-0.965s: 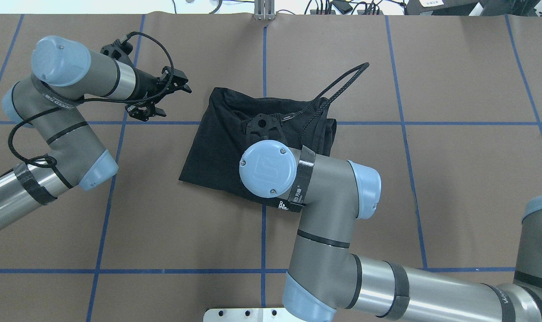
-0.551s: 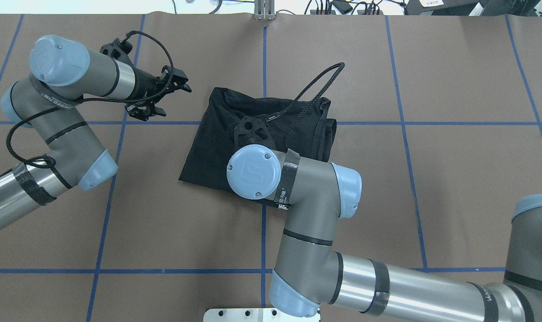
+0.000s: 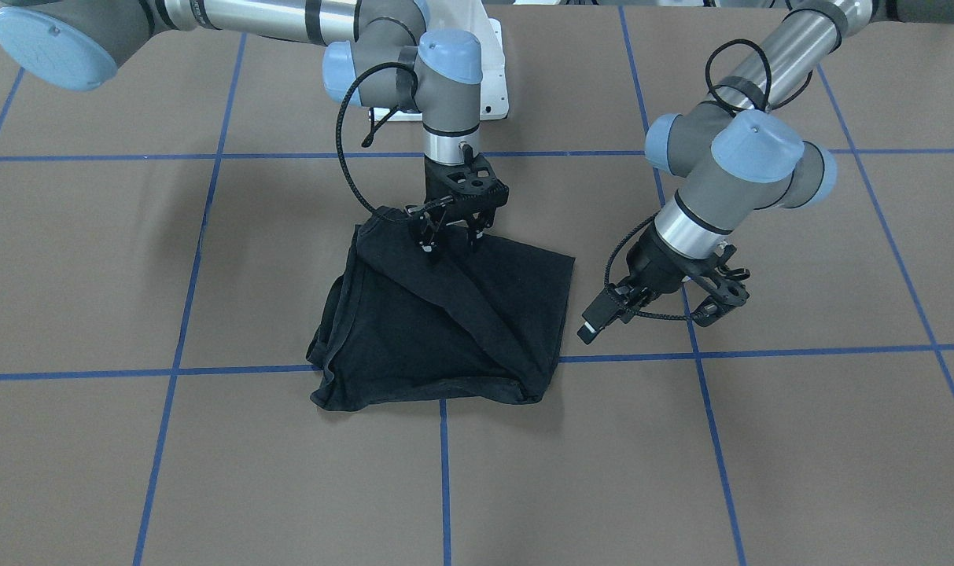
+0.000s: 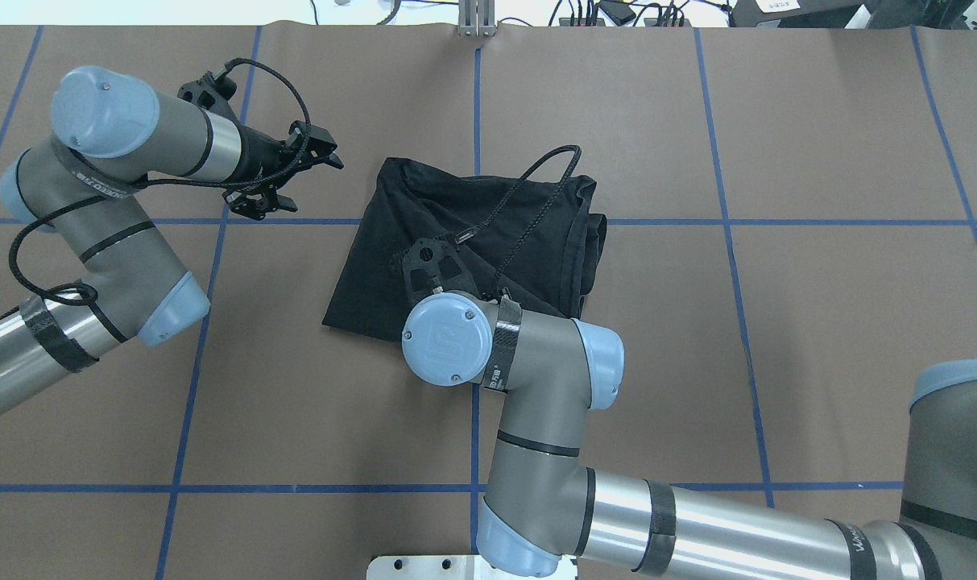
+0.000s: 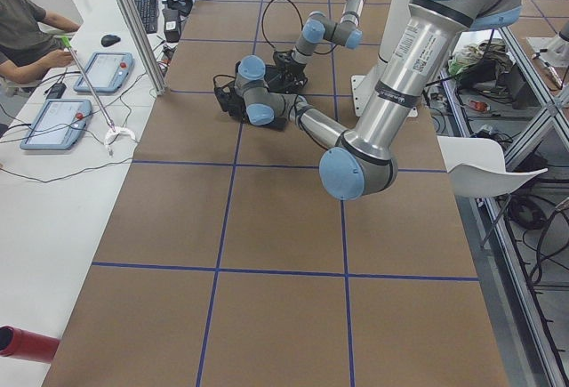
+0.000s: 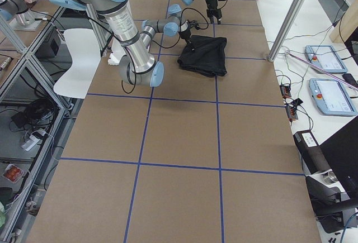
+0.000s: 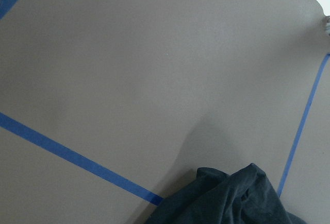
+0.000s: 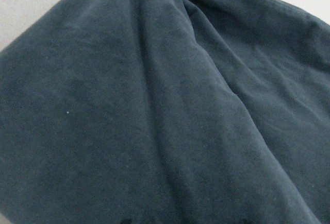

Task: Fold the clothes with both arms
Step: 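Lower the right gripper onto the folded shirt's top while the left gripper holds back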

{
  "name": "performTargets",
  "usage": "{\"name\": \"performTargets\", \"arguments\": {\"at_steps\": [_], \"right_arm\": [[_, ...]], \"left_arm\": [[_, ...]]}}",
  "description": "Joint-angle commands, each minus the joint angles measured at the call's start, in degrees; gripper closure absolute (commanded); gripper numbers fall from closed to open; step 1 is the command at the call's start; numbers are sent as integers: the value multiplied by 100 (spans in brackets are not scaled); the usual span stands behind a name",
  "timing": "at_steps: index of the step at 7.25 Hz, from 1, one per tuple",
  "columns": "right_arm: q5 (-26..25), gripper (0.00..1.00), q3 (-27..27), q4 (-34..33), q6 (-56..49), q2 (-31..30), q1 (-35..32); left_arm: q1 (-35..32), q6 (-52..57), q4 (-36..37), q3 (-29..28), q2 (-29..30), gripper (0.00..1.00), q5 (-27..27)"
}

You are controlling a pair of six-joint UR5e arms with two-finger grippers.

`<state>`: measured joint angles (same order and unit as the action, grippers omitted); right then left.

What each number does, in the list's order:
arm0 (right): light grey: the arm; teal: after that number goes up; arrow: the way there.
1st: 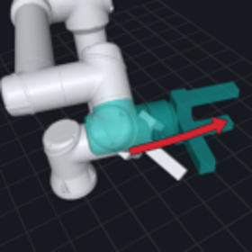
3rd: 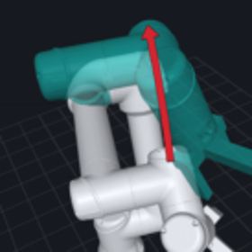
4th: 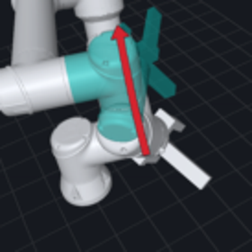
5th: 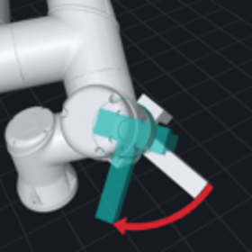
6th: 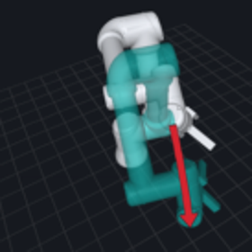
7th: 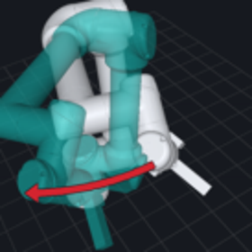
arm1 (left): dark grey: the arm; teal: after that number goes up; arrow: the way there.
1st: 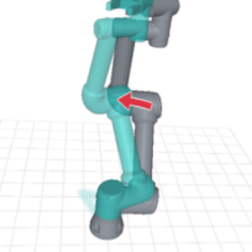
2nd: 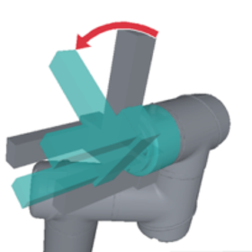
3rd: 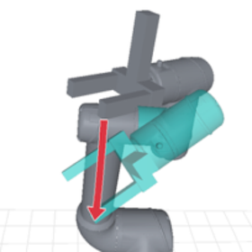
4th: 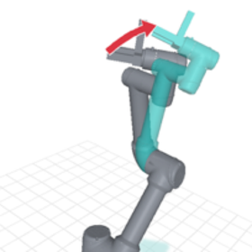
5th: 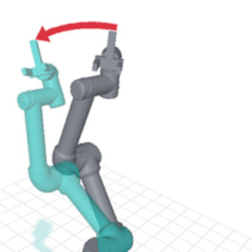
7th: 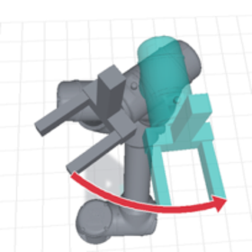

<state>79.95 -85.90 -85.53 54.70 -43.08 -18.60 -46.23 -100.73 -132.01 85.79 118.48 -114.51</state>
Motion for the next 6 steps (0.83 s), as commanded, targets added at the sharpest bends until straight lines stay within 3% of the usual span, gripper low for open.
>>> {"name": "performTargets", "arguments": {"at_steps": [1,2,3,6], "right_arm": [[-24,64,3,-16,-3,-25,-29],[-24,93,-14,-95,-11,-25,-73],[-24,100,-49,-104,-20,-43,-91],[38,100,-443,-541,-29,-166,-170]], "left_arm": [[9,1,0,7,8,0,-1],[9,1,0,8,17,0,-1],[17,1,0,8,26,0,-1],[17,1,0,16,43,0,-1]]}}
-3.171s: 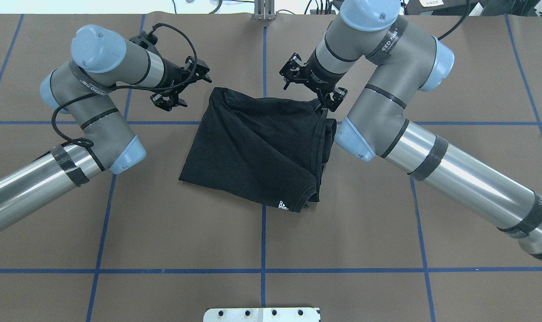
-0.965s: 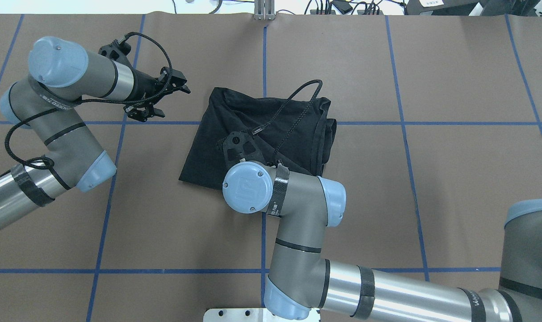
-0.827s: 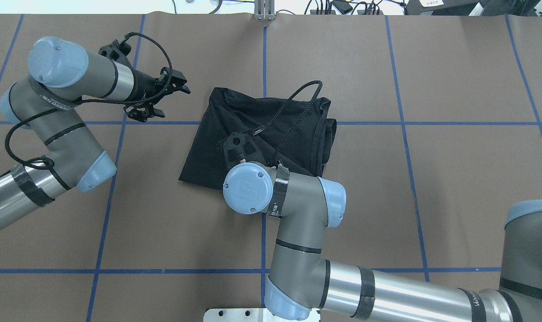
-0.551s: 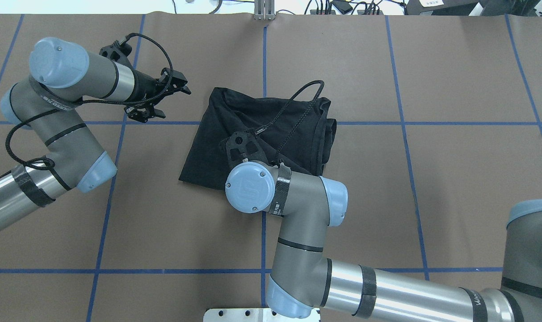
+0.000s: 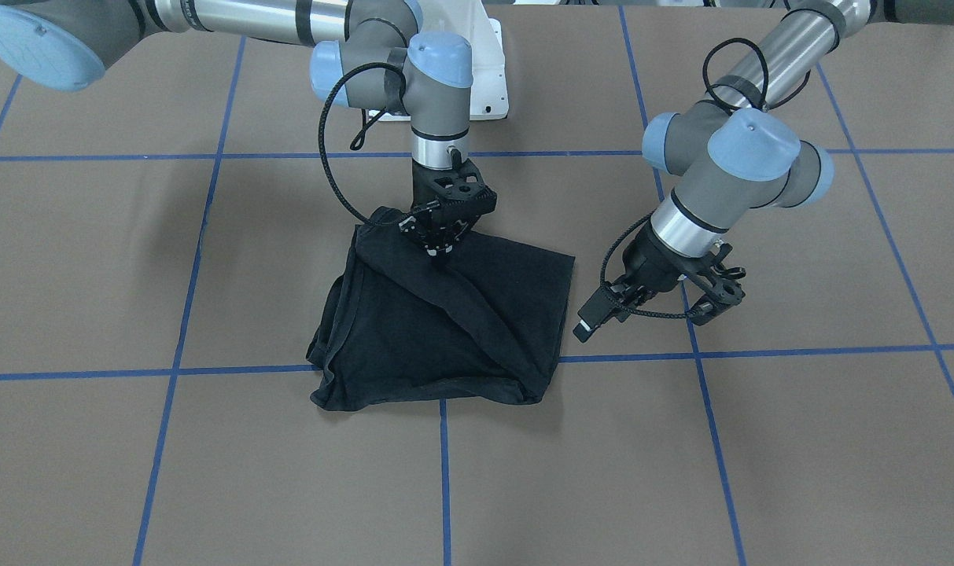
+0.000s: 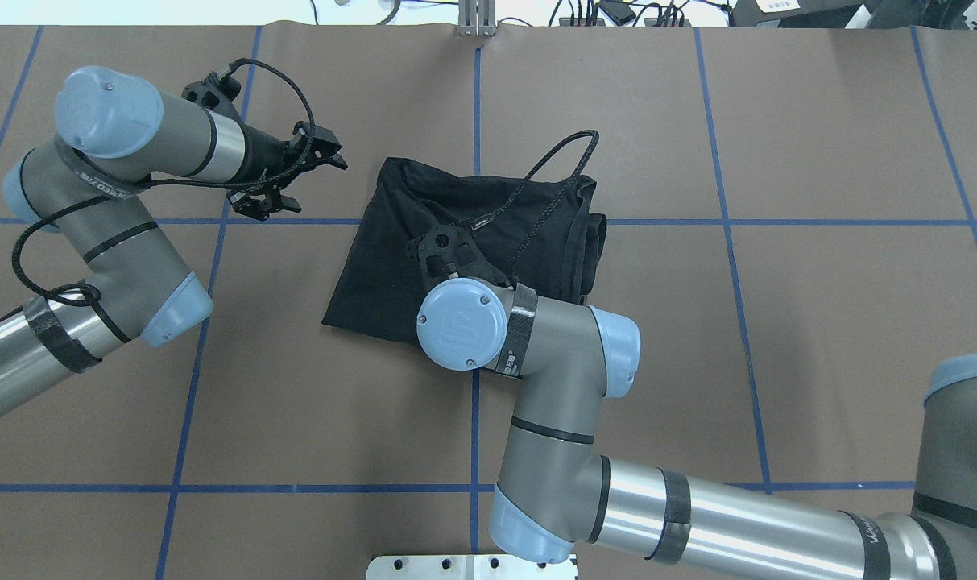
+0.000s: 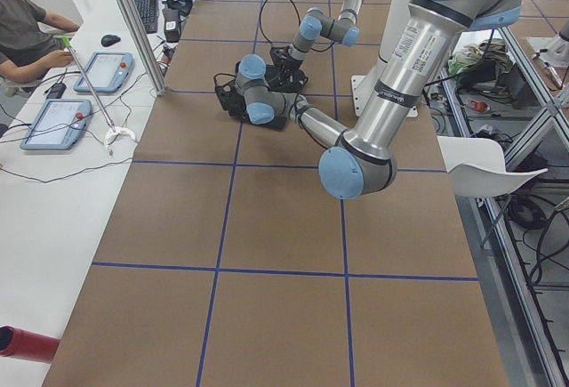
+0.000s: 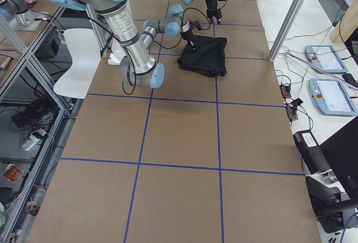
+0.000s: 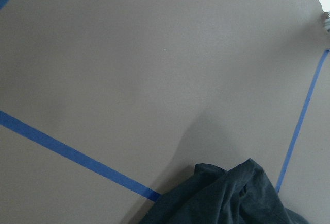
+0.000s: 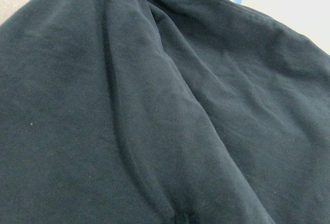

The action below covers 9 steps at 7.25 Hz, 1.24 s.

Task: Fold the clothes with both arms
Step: 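Press the right gripper across the folded shirt toward its far edge, smoothing it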

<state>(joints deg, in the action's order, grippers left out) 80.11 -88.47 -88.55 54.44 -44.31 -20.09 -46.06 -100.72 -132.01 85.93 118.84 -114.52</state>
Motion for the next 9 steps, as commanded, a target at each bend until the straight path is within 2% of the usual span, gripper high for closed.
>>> {"name": "performTargets", "arguments": {"at_steps": [1,5,9], "right_arm": [[31,100,-319,-381,-29,-51,-30],[101,100,-294,-470,-450,-51,-320],[452,100,-381,-461,-460,-43,-461]], "left_arm": [[0,0,0,3,16,0,0],[9,0,0,-6,25,0,0],[-8,0,0,-6,25,0,0]]}}
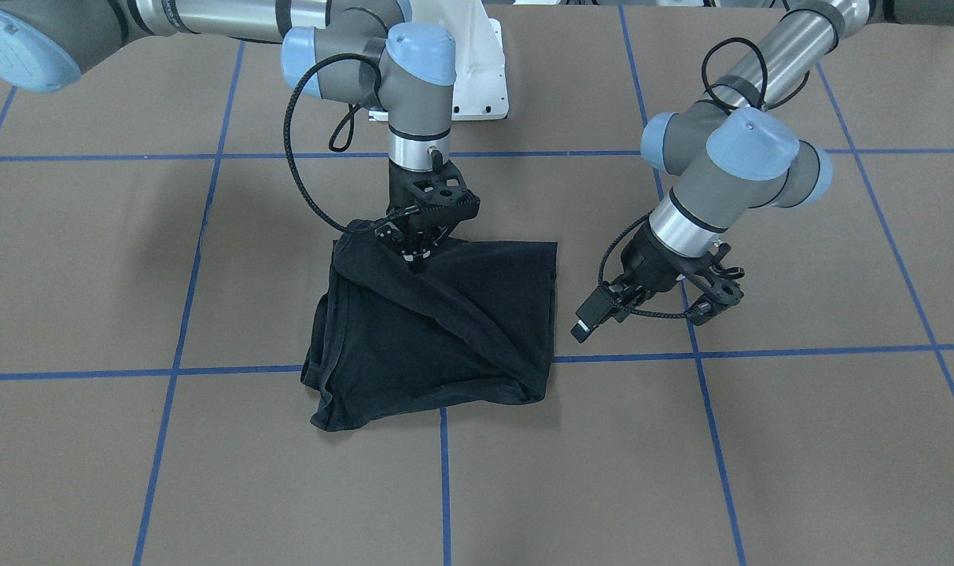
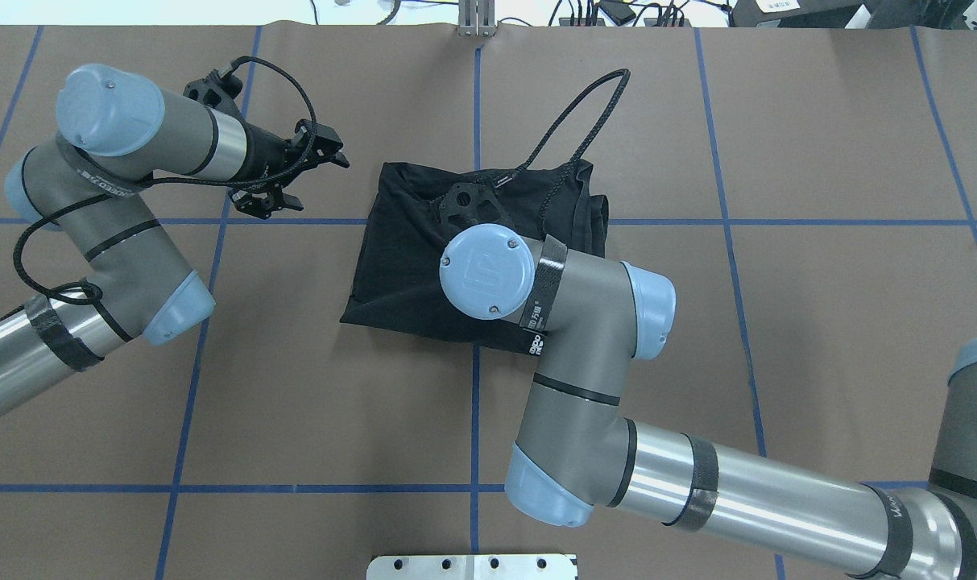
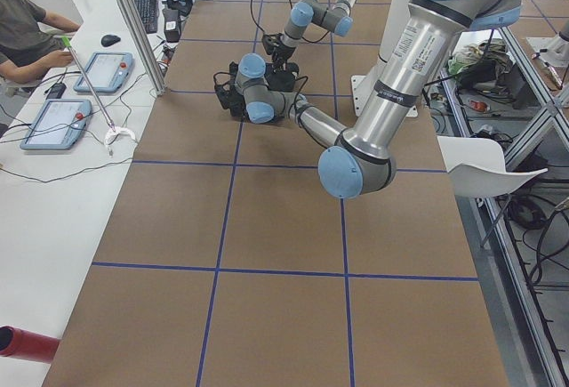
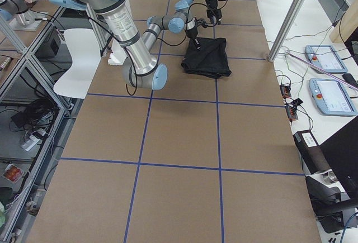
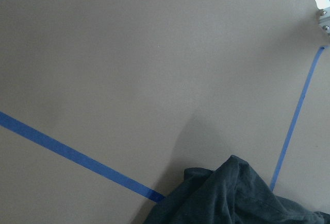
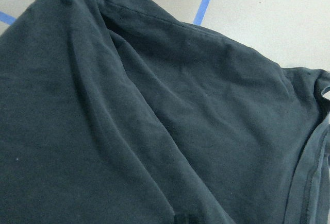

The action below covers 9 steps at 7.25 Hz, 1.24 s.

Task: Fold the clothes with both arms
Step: 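Press the right gripper across the folded shirt toward its far edge, smoothing it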

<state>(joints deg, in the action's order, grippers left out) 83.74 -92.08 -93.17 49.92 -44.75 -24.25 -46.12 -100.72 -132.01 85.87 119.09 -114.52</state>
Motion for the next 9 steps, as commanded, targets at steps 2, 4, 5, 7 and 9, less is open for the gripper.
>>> {"name": "performTargets", "arguments": {"at_steps": [2,4,5,7,9], "right_arm": [[133,100,-29,-8,0,-8,-44],[134,97,-21,-8,-9,-8,-44],[186,98,-64,-8,-9,1,-53],[658,99,-737,-654,-35,1,-263],[705,82,-996,-983,-53,-16,-238]], "left_arm": [[-2,0,0,0,-9,0,0],[-2,0,0,0,-9,0,0],[-2,0,0,0,-18,0,-9],[-2,0,0,-9,-18,0,-9],[-2,0,0,-9,-9,0,0]]}}
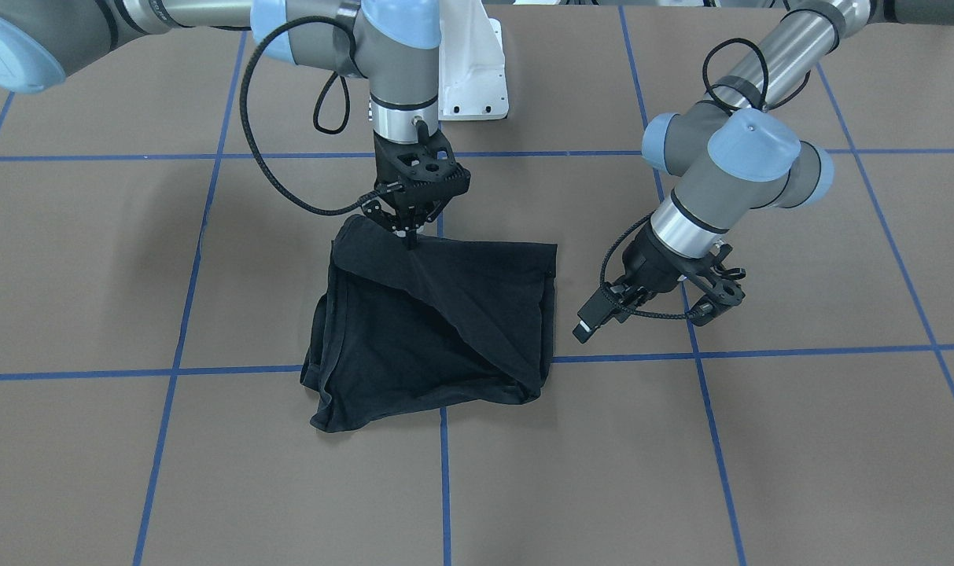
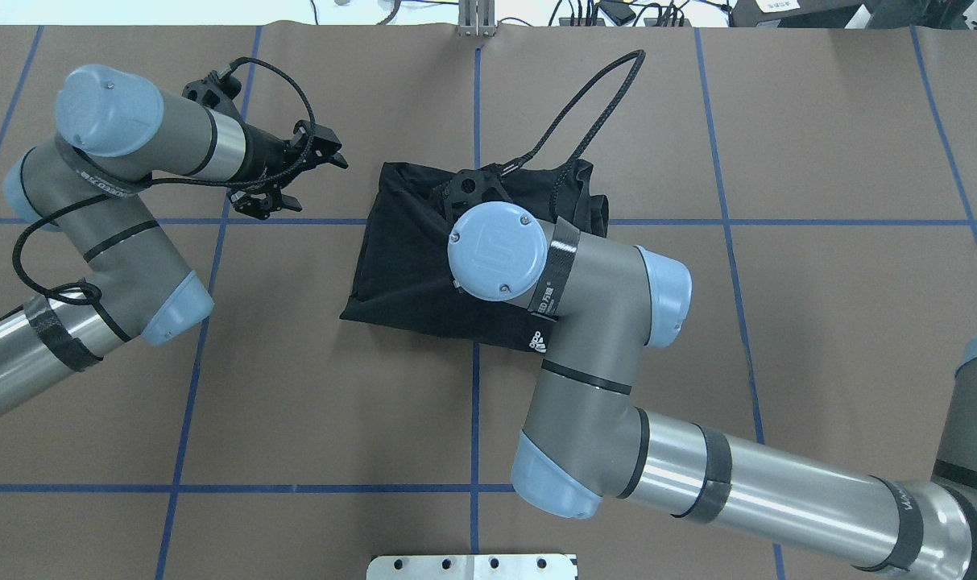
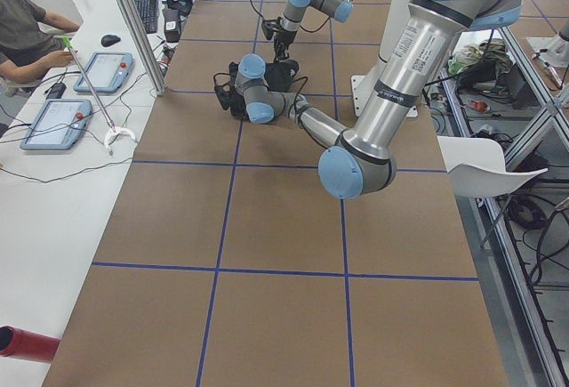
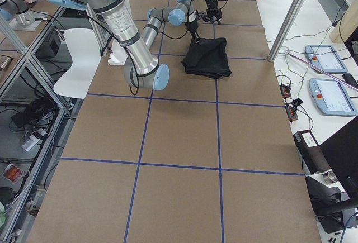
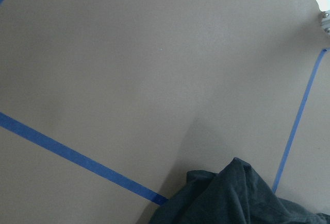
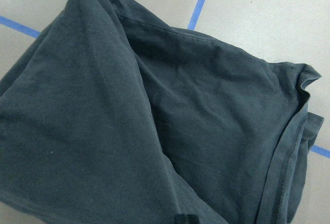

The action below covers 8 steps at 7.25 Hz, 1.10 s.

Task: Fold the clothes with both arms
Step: 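Press the right gripper across the folded shirt toward its far edge, smoothing it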

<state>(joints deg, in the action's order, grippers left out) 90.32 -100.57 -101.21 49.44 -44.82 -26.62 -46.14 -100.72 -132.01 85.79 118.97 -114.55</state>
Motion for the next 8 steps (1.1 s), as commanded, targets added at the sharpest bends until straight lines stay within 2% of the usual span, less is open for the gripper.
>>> {"name": "performTargets", "arguments": {"at_steps": [1,2,6,7,8], "right_arm": [[12,53,-121,-171,-4,-44,25],[-40,1,-86,-171,-4,-44,34],[-15,0,20,-197,-4,-9,-236],[203,0,20,-223,-4,0,-542],[936,0,20,-476,-22,-35,-1094]], "left_arm": [[0,0,0,8,4,0,3],[0,0,0,8,4,0,3],[0,9,0,26,12,0,-14],[-35,322,0,139,-31,0,-41],[-122,1065,17,436,-388,0,-102]]}}
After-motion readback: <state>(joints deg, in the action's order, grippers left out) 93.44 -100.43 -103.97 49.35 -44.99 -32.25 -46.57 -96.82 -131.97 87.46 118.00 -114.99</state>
